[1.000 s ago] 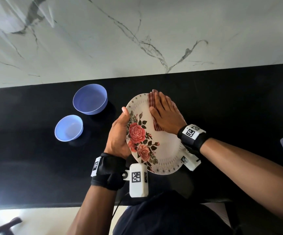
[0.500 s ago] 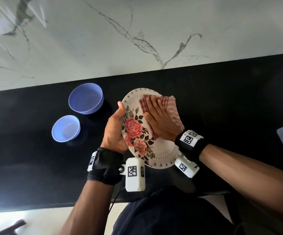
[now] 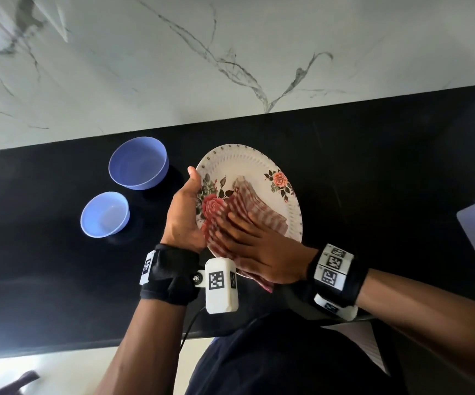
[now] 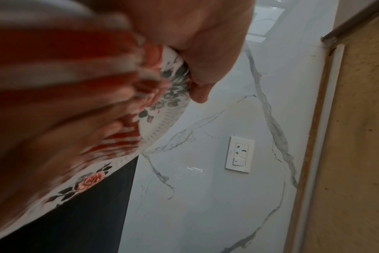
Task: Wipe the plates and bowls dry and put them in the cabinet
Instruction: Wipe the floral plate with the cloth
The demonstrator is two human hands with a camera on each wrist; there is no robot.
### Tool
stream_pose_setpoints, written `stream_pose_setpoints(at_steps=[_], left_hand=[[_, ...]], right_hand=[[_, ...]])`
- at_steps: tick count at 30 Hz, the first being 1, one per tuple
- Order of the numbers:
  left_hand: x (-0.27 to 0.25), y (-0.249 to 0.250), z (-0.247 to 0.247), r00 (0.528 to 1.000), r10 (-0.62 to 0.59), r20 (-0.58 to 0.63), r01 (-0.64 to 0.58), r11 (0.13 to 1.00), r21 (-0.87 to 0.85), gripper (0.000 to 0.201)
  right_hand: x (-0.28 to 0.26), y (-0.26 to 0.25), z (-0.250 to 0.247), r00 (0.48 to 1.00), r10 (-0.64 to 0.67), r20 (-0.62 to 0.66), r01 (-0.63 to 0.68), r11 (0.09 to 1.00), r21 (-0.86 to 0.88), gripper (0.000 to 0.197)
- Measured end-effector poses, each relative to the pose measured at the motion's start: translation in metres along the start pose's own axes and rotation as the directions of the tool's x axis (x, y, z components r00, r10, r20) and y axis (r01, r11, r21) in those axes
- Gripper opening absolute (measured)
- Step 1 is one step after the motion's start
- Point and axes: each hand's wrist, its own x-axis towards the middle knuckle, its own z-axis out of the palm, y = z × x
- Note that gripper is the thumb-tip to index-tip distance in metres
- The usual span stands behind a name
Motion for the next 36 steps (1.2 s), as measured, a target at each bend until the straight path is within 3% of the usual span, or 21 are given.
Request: stream_pose_setpoints(at_steps=[4, 7, 10, 13, 16, 18, 21, 24, 26, 30, 33, 36], left_hand=[[0.0, 0.002, 0.001, 1.0, -0.005, -0.012, 0.005, 1.0, -0.002, 0.077], [0.0, 0.003, 0.002, 1.0, 0.018, -0.012, -0.018, 0.999, 0.027, 0.075], [0.002, 0.005, -0.002, 1.0, 0.009, -0.004, -0.009, 0.999, 0.045, 0.076], [0.003, 0.006, -0.005, 1.0, 0.009, 0.008, -0.009, 0.998, 0.057, 0.075], [0.002, 0.005, -0.002, 1.0, 0.021, 0.002, -0.021, 0.998, 0.065, 0.074], [0.001, 0.006, 0.0, 0.999, 0.034, -0.002, -0.034, 0.997, 0.074, 0.072], [0.002, 0.007, 0.002, 0.999, 0.039, -0.002, -0.039, 0.996, 0.081, 0.07], [0.003, 0.007, 0.002, 1.0, 0.027, 0.009, -0.027, 0.997, 0.072, 0.071], [0.004, 0.006, 0.004, 0.999, 0.031, 0.014, -0.032, 0.997, 0.064, 0.071], [0.004, 0.008, 0.004, 0.999, 0.044, 0.025, -0.045, 0.998, 0.044, 0.073], [0.003, 0.011, 0.004, 0.999, 0.038, 0.02, -0.039, 0.998, 0.043, 0.077], [-0.001, 0.014, 0.01, 0.999, 0.053, 0.004, -0.053, 0.997, 0.055, 0.078]], right_hand=[[-0.033, 0.015, 0.008, 0.986, -0.022, 0.165, 0.031, 0.998, -0.052, 0.057], [-0.056, 0.028, 0.012, 0.98, 0.009, 0.199, -0.012, 1.0, 0.013, 0.054], [-0.071, 0.044, 0.019, 0.978, 0.109, 0.18, -0.107, 0.994, -0.021, 0.055], [-0.069, 0.055, 0.016, 0.941, 0.265, 0.212, -0.254, 0.964, -0.079, 0.061], [-0.053, 0.068, 0.009, 0.948, 0.314, 0.051, -0.31, 0.948, -0.071, 0.063], [-0.038, 0.077, 0.005, 0.916, 0.4, 0.008, -0.4, 0.916, -0.029, 0.068], [-0.013, 0.09, -0.004, 0.917, 0.397, -0.034, -0.399, 0.915, -0.067, 0.072], [0.016, 0.1, -0.015, 0.967, 0.254, -0.02, -0.254, 0.952, -0.169, 0.073], [0.038, 0.098, -0.023, 0.966, 0.237, -0.102, -0.252, 0.951, -0.18, 0.078], [0.066, 0.069, -0.029, 0.983, 0.103, -0.149, -0.141, 0.952, -0.271, 0.066], [0.071, 0.041, -0.026, 0.963, 0.134, -0.235, -0.179, 0.967, -0.183, 0.06], [0.063, 0.017, -0.018, 0.979, 0.085, -0.186, -0.118, 0.977, -0.176, 0.06]])
